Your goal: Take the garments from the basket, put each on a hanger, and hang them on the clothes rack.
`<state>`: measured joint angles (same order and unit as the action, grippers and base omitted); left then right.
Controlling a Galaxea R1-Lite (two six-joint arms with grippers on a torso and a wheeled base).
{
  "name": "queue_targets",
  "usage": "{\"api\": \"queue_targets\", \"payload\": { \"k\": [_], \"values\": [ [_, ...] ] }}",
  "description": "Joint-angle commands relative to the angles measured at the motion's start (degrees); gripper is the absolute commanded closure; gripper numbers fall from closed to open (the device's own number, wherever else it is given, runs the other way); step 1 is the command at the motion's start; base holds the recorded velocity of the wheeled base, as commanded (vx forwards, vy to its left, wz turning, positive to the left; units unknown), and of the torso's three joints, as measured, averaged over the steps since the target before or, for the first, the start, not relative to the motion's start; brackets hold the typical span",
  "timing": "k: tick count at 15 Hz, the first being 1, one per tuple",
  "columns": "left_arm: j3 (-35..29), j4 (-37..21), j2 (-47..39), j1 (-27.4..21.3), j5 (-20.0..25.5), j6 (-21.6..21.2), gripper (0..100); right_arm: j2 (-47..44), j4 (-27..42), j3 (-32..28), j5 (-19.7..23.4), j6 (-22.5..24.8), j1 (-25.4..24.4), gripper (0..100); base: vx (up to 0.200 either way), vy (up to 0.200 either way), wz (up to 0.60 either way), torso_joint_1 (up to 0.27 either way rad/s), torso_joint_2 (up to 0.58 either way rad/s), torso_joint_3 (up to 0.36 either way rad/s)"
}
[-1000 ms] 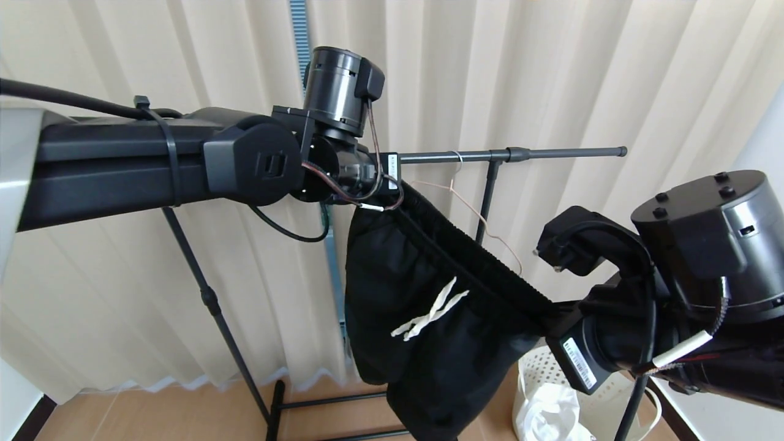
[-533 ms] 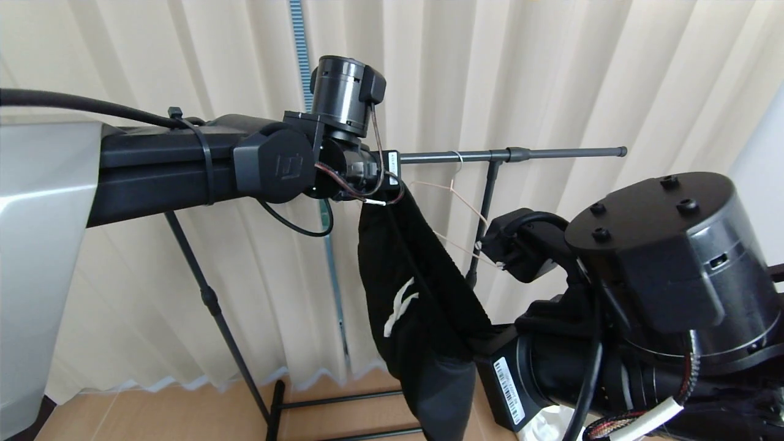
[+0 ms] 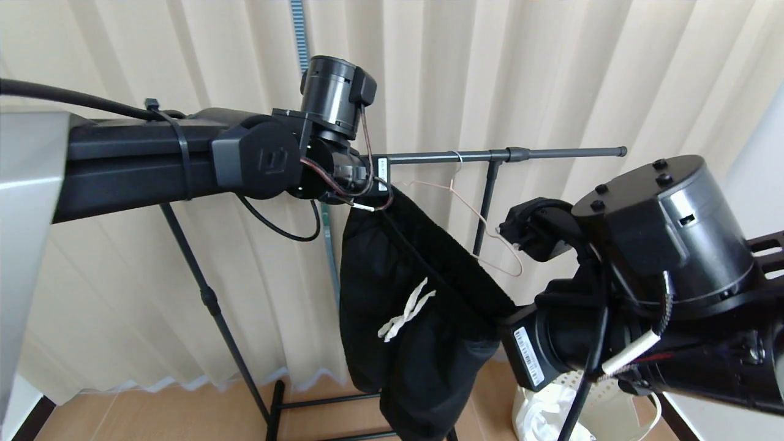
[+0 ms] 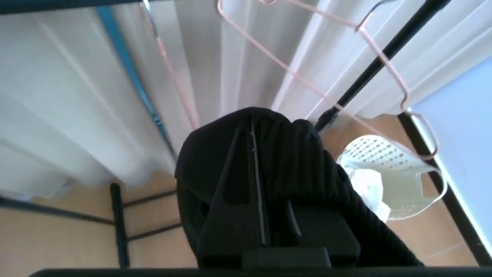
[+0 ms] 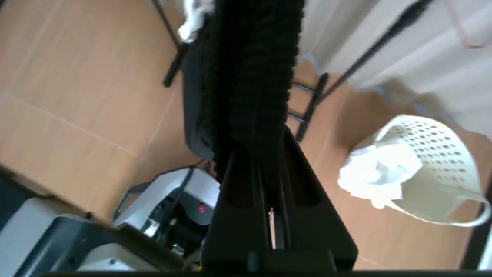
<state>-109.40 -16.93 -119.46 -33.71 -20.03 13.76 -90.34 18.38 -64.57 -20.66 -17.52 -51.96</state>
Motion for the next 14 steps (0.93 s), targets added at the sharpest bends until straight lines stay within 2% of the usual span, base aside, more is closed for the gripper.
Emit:
{"api": "queue_targets", "payload": {
  "k": [1, 3, 5, 6, 8, 9, 11, 12, 14],
  "values": [
    [7.09, -2.23, 8.1, 0.57, -0.01, -1.37, 100, 0.08, -0.45, -0.99, -0.43, 1.08, 6.43, 100, 0.0, 0.0, 0.0, 0.0, 0.0, 0.0],
    [17.46, -2.32, 15.04, 1.1, 0.08, -4.8, 100, -1.59, -0.54, -4.24, -2.36, 0.82, 9.94, 100, 0.0, 0.0, 0.0, 0.0, 0.0, 0.0],
    [29.68, -2.32, 21.9, 1.36, 0.08, -7.26, 100, -4.84, -0.63, -9.43, -2.54, -0.85, 12.67, 100, 0.0, 0.0, 0.0, 0.0, 0.0, 0.0],
    [32.32, -2.32, 23.13, 1.36, 0.08, -7.61, 100, -5.98, -0.63, -10.84, -2.63, -1.47, 13.02, 100, 0.0, 0.0, 0.0, 0.0, 0.0, 0.0],
    [42.78, -2.14, 28.93, -1.01, 0.69, -8.31, 100, -11.17, -0.01, -19.98, -4.3, -2.26, 14.16, 100, 0.0, 0.0, 0.0, 0.0, 0.0, 0.0],
    [44.71, -2.14, 29.72, -2.06, 1.04, -8.23, 100, -12.58, -0.01, -22.26, -4.65, -2.17, 14.16, 100, 0.0, 0.0, 0.0, 0.0, 0.0, 0.0],
    [51.21, -1.96, 31.74, -7.34, 2.54, -7.79, 100, -18.9, 0.07, -30.96, -4.83, -2.17, 14.43, 100, 0.0, 0.0, 0.0, 0.0, 0.0, 0.0],
    [52.71, -1.96, 31.65, -9.89, 3.07, -6.91, 100, -21.1, -0.01, -33.34, -4.83, -2.08, 14.34, 100, 0.0, 0.0, 0.0, 0.0, 0.0, 0.0],
    [52.27, -1.26, 29.72, -16.04, 3.33, -1.72, 100, -24.53, -0.45, -38.43, -4.74, -2.17, 14.34, 100, 0.0, 0.0, 0.0, 0.0, 0.0, 0.0]
  ]
}}
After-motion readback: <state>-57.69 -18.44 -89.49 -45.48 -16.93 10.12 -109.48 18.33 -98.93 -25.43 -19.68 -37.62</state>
